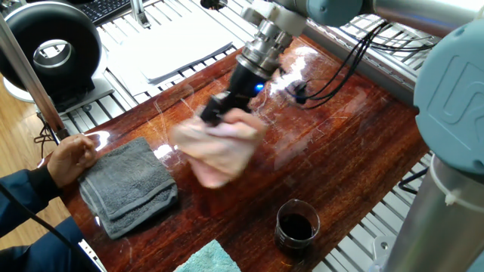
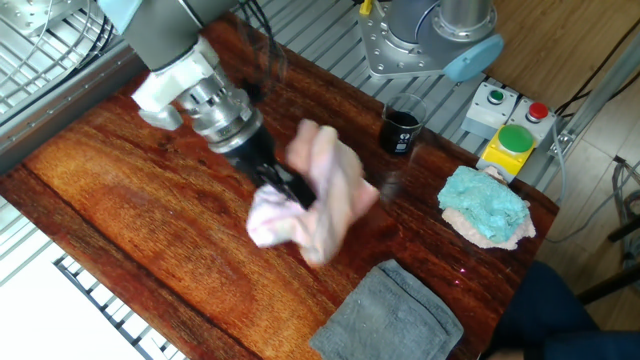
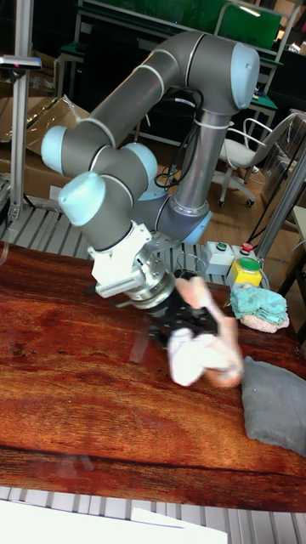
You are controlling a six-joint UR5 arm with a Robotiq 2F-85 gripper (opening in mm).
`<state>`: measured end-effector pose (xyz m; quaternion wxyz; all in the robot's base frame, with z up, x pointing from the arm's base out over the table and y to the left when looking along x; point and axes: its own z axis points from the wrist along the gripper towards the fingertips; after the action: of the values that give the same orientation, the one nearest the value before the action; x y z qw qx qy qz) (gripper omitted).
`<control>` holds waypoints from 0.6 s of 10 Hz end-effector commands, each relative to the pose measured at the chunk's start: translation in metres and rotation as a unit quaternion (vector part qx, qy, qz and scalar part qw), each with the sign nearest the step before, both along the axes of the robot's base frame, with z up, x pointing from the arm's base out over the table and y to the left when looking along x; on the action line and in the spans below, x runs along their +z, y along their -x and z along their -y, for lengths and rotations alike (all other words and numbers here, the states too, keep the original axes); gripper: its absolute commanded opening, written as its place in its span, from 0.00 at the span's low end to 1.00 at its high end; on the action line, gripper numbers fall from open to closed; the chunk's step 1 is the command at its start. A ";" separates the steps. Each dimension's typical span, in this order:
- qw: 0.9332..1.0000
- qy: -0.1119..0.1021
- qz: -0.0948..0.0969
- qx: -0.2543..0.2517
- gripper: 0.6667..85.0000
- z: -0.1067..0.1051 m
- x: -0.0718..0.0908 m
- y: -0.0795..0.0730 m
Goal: Clean the table with a cloth
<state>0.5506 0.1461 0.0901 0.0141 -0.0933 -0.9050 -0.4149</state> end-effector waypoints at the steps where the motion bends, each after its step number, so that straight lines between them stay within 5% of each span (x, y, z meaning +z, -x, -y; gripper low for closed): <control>1: 0.990 -0.112 -0.005 -0.081 0.00 -0.032 0.038 -0.037; 4: 0.996 -0.054 0.028 -0.059 0.00 -0.020 -0.012 -0.042; 6: 0.997 0.040 0.056 -0.019 0.00 0.007 -0.049 -0.033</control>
<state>0.5808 0.1589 0.0700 -0.0239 -0.1152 -0.8920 -0.4365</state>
